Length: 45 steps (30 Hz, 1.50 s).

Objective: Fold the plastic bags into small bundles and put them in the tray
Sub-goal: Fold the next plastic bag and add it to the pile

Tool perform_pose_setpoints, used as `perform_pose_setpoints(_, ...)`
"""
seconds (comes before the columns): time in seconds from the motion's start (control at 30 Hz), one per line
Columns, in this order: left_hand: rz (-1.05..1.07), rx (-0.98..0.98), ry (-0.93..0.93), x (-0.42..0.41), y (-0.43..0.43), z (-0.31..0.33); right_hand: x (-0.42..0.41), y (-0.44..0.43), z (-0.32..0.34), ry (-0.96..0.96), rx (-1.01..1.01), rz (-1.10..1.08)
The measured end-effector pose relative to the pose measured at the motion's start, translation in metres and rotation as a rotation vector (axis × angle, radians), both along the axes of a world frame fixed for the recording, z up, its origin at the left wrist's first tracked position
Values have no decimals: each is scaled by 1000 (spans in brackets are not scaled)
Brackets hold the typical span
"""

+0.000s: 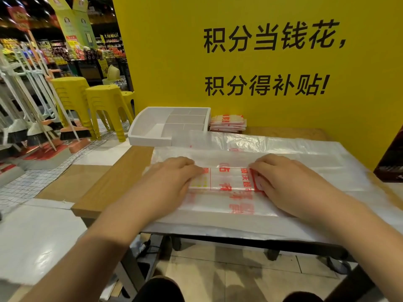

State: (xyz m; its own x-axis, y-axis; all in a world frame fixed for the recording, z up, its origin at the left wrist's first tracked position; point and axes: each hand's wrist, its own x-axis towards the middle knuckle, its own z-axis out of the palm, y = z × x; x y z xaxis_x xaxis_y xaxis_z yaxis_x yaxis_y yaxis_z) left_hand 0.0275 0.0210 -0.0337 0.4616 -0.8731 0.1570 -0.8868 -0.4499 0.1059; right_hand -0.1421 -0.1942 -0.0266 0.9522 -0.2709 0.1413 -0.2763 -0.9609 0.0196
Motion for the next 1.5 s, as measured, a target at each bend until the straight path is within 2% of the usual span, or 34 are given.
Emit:
perform_pose_setpoints(0.2, -8, 39, 54, -44, -19, -12, 11, 46, -10, 16, 169, 83)
perform_pose_setpoints(0.4, 83, 96, 107, -42, -15, -23, 2, 34, -19, 120, 290, 13)
perform_pose_setpoints(0.83, 229, 153, 166, -21, 29, -16, -85, -60, -17, 169, 314, -350)
perform_pose_setpoints(1.03, 213, 148, 163, -23, 29, -14, -92, -75, -20, 223, 223, -682)
perform_pose_setpoints(1.1, 206, 161, 173, -22, 30, -14, -87, -66, -13, 216, 161, -731)
perform_pose_setpoints(1.2, 187, 198, 173, -20, 27, -12, -78, -43, -9, 108, 10, -573)
perform_pose_setpoints(1.37, 117, 181, 143, -23, 14, 0, -56, -11, -11, 16, 179, -14)
perform_pose_setpoints(1.5, 87, 92, 109, -26, 8, 7, -48, -12, -12, -33, 165, 77)
